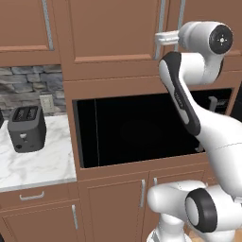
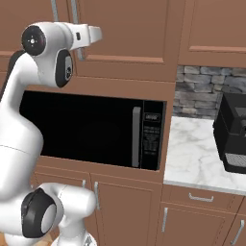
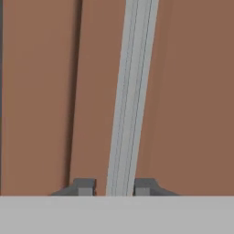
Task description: Open the cabinet, retrieve the rolling pin, and place it next to the meat on the cutting board to prepare for tenderizing.
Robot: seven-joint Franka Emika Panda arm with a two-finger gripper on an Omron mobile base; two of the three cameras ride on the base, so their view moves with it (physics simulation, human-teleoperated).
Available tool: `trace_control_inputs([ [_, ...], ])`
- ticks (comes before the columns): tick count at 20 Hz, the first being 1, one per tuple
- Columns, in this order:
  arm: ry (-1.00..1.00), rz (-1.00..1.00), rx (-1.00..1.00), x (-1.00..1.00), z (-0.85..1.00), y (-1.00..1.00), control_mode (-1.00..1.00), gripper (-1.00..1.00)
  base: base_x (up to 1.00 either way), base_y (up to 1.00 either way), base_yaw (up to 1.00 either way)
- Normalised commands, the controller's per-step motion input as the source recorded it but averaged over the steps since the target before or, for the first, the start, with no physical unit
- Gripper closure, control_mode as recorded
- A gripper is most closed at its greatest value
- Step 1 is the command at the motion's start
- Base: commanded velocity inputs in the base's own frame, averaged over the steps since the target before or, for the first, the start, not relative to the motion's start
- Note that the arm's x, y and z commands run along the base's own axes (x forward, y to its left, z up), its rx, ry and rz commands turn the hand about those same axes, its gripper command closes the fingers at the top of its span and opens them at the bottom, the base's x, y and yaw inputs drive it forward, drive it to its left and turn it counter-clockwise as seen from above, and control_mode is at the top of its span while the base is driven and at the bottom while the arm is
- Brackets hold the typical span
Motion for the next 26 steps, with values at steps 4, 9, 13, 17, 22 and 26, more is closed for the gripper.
trace_control_inputs([
  [4, 0.00, 0.00, 0.00, 0.13, 0.00, 0.00, -1.00, 1.00, 0.00, 0.00, 0.00],
  [9, 0.00, 0.04, 0.01, 0.14, -0.01, -0.03, -1.00, 1.00, 0.00, 0.00, 0.00],
  [13, 0.00, 0.05, 0.01, 0.05, 0.00, -0.06, -1.00, 1.00, 0.00, 0.00, 0.00],
  [17, 0.00, 0.00, 0.00, 0.00, 0.00, 0.00, -1.00, 1.00, 0.00, 0.00, 0.00],
  [22, -0.02, 0.00, 0.00, -0.30, -0.01, -0.01, -1.00, 1.00, 0.00, 0.00, 0.00],
  [26, -0.01, 0.00, 0.00, -0.69, 0.00, -0.06, -1.00, 1.00, 0.00, 0.00, 0.00],
])
